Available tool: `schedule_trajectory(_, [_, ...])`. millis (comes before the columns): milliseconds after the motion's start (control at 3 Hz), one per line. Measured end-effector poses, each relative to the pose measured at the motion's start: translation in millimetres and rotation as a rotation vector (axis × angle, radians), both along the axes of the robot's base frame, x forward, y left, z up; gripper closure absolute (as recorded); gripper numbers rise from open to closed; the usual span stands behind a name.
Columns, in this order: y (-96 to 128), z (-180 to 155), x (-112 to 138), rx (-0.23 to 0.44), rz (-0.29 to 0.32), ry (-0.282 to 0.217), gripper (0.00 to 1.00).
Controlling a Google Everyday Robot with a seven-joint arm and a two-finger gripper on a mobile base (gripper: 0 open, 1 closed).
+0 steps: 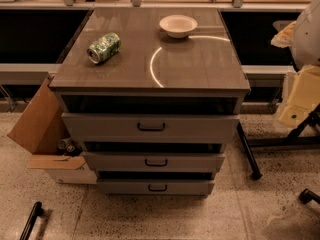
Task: Open bottom drawer
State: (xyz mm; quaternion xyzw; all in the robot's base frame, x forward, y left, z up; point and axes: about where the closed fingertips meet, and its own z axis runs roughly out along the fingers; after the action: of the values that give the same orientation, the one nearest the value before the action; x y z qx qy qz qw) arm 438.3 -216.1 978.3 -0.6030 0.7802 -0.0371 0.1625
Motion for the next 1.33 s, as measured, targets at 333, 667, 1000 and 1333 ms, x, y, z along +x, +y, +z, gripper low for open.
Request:
schedule_trajectory(333, [0.8,-2.3,0.4,0.002,0.002,0.001,0.00])
schedule_trajectory(667, [13.7,-42.5,6.0,0.032,0.038,0.029,0.00])
schedule_trajectory(1000, [35.6,-104.5,6.3,0.106,0.091,0.059,0.00])
schedule_trajectory(1333, [58.4,-164.1,-0.4,0.208,0.112,0.084,0.00])
